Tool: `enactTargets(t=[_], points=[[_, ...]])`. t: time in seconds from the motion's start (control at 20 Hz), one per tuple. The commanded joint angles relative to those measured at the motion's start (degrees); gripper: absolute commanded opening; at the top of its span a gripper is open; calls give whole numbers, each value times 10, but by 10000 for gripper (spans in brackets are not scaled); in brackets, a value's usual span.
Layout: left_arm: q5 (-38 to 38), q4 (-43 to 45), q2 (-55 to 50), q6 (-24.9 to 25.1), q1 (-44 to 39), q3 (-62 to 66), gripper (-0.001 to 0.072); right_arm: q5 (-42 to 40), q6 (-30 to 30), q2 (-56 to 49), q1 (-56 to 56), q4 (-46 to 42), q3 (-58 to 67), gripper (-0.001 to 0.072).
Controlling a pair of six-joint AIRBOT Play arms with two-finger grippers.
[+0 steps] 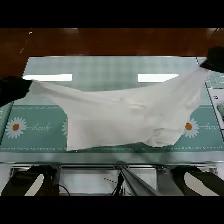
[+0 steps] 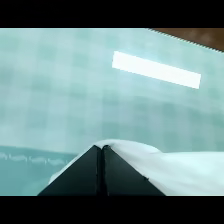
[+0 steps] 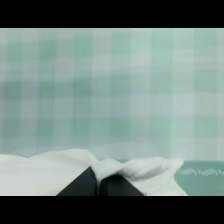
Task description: Fold the shirts.
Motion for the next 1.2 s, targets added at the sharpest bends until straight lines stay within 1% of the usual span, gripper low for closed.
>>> enactTargets(t=[0.0,0.05,0.15,0.3,0.45,0.55,0.65,0.7,0.75,0.8,0.85,0.9,0.95,1.0,1.05,1.1,1.15], points=[[165,0,-114,-8,1,-28,16,-196,8,-110,22,-10,-11,43],[207,0,-148,-8,0,-28,16,-223,18,-132,22,1,-11,44],[264,-18,-211,-8,0,-28,16,-260,37,-173,22,9,-11,43],[301,-35,-298,-8,-1,-28,17,-281,39,-227,22,16,-11,44],[290,-35,-357,-8,-1,-29,16,-267,38,-277,22,16,-11,44],[254,-39,-389,-8,-1,-29,16,-242,38,-312,22,19,-11,44],[209,-61,-410,-9,-1,-28,17,-214,38,-334,22,33,-11,45],[191,-66,-411,-7,0,-28,18,-204,36,-335,22,31,-11,86],[164,-67,-406,5,4,-24,20,-188,24,-328,19,28,-8,273],[122,-67,-400,36,14,-10,47,-162,-10,-318,13,27,3,432],[65,-66,-393,78,30,11,94,-123,-56,-304,4,17,21,453],[-12,-67,-389,117,50,38,208,-83,-84,-289,-5,-10,41,453],[-99,-67,-388,155,70,64,412,-43,-103,-268,-15,-51,59,453],[-190,-67,-388,176,92,86,539,-17,-107,-244,-28,-84,67,453],[-252,-68,-386,175,112,92,595,-16,-93,-222,-48,-84,67,453],[-299,-72,-379,175,129,87,623,0,-93,-204,-68,-88,67,453],[-321,-72,-368,176,139,75,623,30,-94,-196,-86,-96,67,453]])
